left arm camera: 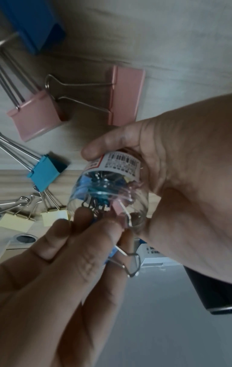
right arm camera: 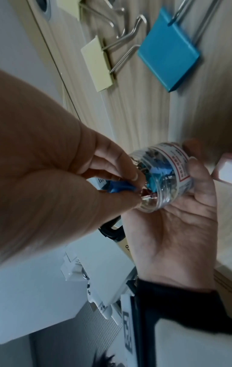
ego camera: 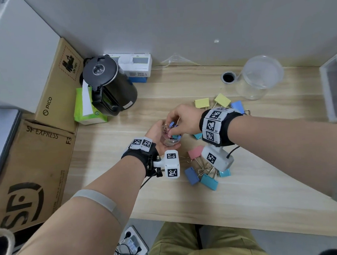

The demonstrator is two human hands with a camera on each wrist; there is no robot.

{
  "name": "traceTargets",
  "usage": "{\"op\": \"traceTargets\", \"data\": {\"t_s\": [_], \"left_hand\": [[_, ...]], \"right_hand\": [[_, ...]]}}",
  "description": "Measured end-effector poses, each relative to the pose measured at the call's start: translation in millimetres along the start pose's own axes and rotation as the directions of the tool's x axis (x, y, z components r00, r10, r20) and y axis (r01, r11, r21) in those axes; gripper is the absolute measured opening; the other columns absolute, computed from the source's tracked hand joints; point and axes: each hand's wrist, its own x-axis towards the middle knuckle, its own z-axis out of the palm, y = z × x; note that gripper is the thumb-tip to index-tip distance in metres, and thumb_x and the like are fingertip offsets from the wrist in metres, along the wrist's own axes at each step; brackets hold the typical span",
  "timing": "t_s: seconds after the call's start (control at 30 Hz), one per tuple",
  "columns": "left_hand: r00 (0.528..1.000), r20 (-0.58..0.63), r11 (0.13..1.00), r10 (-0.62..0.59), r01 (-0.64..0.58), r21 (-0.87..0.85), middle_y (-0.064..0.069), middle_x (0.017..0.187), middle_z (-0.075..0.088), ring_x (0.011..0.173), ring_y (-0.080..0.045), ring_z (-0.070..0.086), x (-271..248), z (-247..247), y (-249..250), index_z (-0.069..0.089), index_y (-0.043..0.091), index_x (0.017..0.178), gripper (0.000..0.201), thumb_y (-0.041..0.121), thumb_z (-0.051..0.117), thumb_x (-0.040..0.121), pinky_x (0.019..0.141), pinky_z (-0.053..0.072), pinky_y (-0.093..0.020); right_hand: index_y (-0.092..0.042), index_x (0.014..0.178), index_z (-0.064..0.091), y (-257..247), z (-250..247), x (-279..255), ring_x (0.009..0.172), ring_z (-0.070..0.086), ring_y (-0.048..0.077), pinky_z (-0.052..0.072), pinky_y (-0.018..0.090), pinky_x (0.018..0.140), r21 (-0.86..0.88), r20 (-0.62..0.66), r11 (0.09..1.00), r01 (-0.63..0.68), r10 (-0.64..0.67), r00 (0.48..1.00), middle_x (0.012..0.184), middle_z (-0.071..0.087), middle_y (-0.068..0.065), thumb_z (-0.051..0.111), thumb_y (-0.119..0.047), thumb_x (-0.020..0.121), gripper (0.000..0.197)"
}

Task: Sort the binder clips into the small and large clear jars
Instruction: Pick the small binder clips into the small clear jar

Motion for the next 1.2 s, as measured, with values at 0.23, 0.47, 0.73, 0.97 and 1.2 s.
{"op": "traceTargets", "data": {"t_s": [0.23,0.47,0.73,0.97,1.2], "left_hand": [[0.997,0.057,0.998,-0.045,0.043,0.045,-0.012,0.092,0.071,0.086,-0.029,0.067,5,15,-17,0.067,0.014,0.098,0.033,0.042,0.049,0.097,0.077,0.058,-0.042],[0.990,0.124,0.996,-0.061,0.053,0.066,-0.009,0.081,0.070,0.074,-0.026,0.068,1,44,-28,0.067,0.015,0.090,0.029,0.041,0.056,0.095,0.059,0.059,-0.037],[0.982,0.175,0.996,-0.075,0.066,0.054,-0.018,0.094,0.067,0.086,-0.032,0.064,4,73,-29,0.071,0.012,0.097,0.029,0.040,0.064,0.091,0.085,0.053,-0.045],[0.974,0.151,0.979,-0.171,0.150,0.140,-0.020,0.098,0.066,0.060,-0.028,0.070,6,94,-28,0.065,0.004,0.107,0.059,0.055,0.074,0.079,0.052,0.054,-0.029],[0.962,0.201,0.978,-0.187,0.162,0.134,-0.018,0.090,0.070,0.087,-0.033,0.069,9,105,-31,0.065,0.003,0.106,0.069,0.059,0.077,0.068,0.054,0.056,-0.031]], "right_hand": [[-0.025,0.102,0.074,9,-3,-36,0.077,0.057,0.005,0.041,0.015,0.063,0.022,-0.006,1.000,-0.001,0.001,1.000,0.085,0.061,-0.014,0.075,-0.019,0.081,0.022],[-0.017,0.100,0.074,31,9,-60,0.091,0.057,0.017,0.048,0.031,0.083,-0.003,-0.137,1.000,0.015,-0.015,0.990,0.104,0.062,0.003,0.070,-0.020,0.086,0.015],[-0.018,0.096,0.070,54,3,-83,0.092,0.054,0.017,0.045,0.033,0.085,0.112,-0.300,0.992,0.049,-0.013,0.954,0.099,0.057,-0.001,0.066,-0.021,0.085,0.011],[-0.024,0.093,0.063,116,-31,-101,0.073,0.055,0.008,0.049,0.029,0.074,0.340,-0.521,0.926,-0.166,0.332,0.786,0.092,0.062,-0.009,0.061,-0.024,0.085,0.008],[-0.012,0.119,0.041,198,-38,-143,0.112,0.047,0.032,0.045,0.041,0.084,0.083,-0.260,0.627,-0.775,0.764,0.591,0.121,0.041,0.011,0.074,-0.051,0.070,0.071]]}}
